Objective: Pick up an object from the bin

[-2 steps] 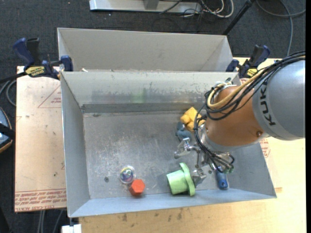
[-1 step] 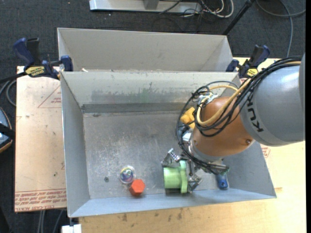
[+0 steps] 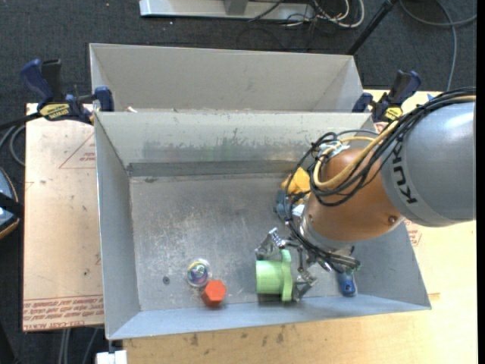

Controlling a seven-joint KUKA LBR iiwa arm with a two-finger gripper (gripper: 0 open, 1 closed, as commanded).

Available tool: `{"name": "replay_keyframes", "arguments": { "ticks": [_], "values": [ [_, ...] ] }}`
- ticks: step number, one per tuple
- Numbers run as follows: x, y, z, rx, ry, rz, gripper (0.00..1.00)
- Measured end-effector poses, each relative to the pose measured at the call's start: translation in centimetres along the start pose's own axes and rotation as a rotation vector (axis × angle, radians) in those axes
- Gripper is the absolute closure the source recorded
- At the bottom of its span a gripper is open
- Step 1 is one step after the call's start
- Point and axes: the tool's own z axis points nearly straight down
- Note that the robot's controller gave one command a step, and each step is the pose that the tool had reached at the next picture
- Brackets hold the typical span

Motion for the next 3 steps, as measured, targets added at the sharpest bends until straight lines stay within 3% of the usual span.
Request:
{"name": "replay_keyframes", "arguments": {
  "ticks": [1, 2, 3],
  "values": [
    [-0.1, -0.3, -0.1, 0.006, -0.006, 0.001, 1.00],
    [-0.5, -0.3, -1.1, -0.005, 0.020, 0.002, 1.00],
    [-0.7, -0.3, -4.0, -0.007, 0.024, 0.003, 1.00]
  ]
}}
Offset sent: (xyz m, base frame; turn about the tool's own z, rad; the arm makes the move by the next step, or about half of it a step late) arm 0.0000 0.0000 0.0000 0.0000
